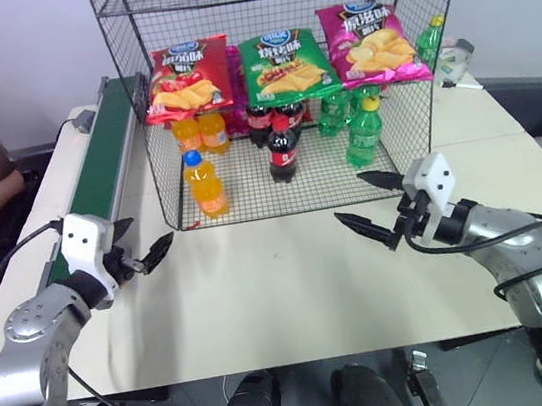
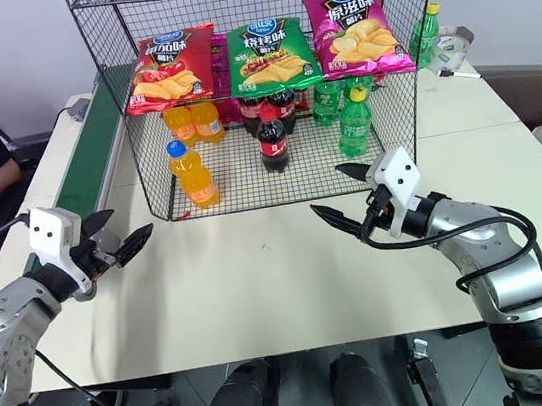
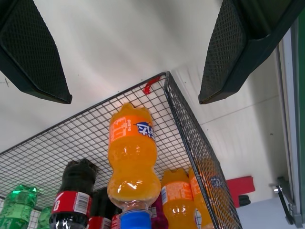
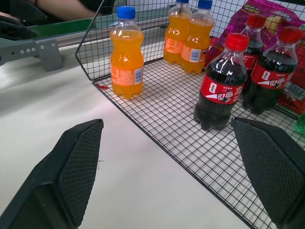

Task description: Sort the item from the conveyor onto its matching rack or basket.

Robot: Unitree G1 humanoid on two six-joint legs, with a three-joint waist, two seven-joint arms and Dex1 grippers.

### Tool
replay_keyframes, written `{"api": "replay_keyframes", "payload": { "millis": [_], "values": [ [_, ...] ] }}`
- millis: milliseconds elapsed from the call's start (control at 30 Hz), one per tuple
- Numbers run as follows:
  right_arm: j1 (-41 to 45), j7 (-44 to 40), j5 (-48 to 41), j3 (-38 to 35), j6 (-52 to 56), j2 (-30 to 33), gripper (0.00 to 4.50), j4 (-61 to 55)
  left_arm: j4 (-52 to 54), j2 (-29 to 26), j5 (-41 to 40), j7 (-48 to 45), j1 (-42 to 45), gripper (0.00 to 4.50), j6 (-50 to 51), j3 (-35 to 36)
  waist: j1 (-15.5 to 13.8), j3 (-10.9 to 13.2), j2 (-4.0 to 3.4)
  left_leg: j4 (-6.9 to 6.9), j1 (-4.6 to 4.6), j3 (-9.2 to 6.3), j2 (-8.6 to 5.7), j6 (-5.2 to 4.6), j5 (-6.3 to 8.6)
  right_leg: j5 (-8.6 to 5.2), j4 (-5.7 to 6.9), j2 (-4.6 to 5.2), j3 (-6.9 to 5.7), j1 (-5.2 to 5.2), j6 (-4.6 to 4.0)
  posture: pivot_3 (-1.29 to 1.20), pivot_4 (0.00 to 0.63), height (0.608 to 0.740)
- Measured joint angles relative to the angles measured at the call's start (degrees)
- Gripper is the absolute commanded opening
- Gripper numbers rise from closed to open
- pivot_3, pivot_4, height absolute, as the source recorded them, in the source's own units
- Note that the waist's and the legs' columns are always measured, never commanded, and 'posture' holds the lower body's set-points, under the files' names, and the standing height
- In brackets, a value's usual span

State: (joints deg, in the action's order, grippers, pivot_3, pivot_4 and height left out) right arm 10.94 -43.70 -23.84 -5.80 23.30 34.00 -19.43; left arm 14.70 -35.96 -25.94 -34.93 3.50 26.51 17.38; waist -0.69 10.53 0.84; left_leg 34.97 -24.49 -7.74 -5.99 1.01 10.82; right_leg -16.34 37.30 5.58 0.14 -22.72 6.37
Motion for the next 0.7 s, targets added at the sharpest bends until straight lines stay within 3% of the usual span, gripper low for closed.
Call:
{"api": "replay_keyframes", "payload": {
  "millis": [700],
  "values": [
    [-0.01, 0.01, 0.03, 1.01, -0.03, -0.36, 4.5, 0.0, -0.09, -0.01, 0.1, 0.22, 0.51, 4.47, -0.56, 0.1, 0.0, 0.0, 0.0, -0.02, 0.0, 0.0, 0.0, 0.0, 0.0, 0.0, -0.02, 0.0, 0.0, -0.01, 0.0, 0.0, 0.15, 0.74]
  ]
}}
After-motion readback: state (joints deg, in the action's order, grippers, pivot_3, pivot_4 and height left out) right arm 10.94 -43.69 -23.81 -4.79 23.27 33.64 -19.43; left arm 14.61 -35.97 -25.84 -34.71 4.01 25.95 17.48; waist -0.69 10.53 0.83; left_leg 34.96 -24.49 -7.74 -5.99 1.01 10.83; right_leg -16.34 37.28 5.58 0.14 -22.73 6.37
